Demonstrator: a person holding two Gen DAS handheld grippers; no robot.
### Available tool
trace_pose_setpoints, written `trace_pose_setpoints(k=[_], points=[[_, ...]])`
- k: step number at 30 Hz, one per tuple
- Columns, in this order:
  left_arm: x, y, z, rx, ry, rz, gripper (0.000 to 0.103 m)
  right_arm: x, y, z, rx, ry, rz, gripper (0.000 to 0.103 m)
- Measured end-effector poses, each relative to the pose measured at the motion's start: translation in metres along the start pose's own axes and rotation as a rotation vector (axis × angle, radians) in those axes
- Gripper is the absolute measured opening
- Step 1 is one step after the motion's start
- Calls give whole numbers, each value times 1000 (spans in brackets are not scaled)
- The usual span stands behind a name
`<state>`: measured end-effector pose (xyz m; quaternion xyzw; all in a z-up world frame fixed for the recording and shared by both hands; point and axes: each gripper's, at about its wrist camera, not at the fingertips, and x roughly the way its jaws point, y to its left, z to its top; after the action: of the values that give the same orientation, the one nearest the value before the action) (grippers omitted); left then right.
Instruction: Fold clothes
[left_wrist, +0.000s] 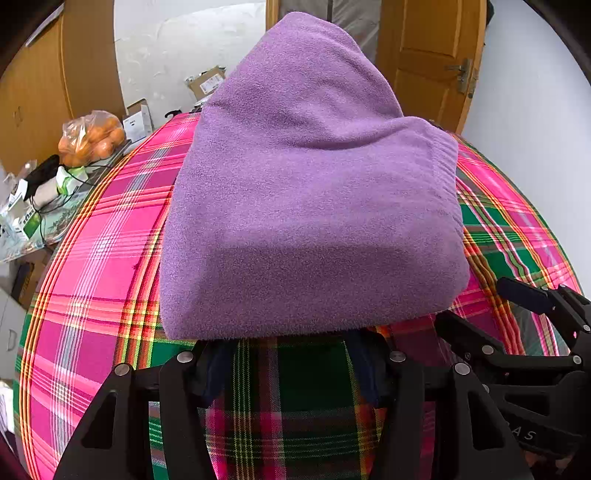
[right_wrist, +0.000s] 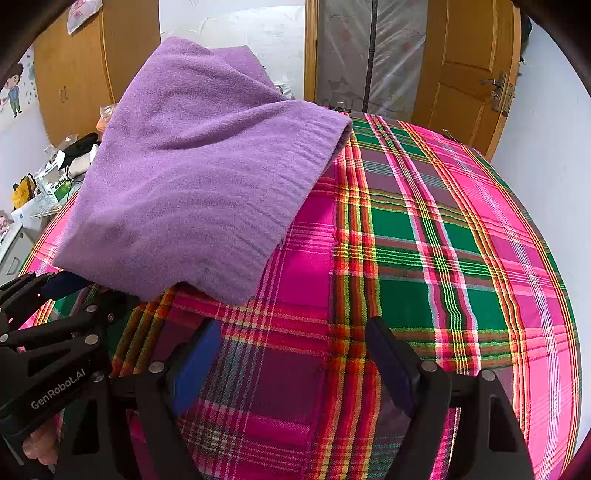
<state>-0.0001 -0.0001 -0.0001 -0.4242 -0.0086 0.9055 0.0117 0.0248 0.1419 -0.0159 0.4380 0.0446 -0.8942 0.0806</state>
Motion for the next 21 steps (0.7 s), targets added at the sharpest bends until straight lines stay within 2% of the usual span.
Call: trace_pose_setpoints(k=[21], points=[[-3,1,0,-2,3,13,62,0,0,0,1,0,2,81]])
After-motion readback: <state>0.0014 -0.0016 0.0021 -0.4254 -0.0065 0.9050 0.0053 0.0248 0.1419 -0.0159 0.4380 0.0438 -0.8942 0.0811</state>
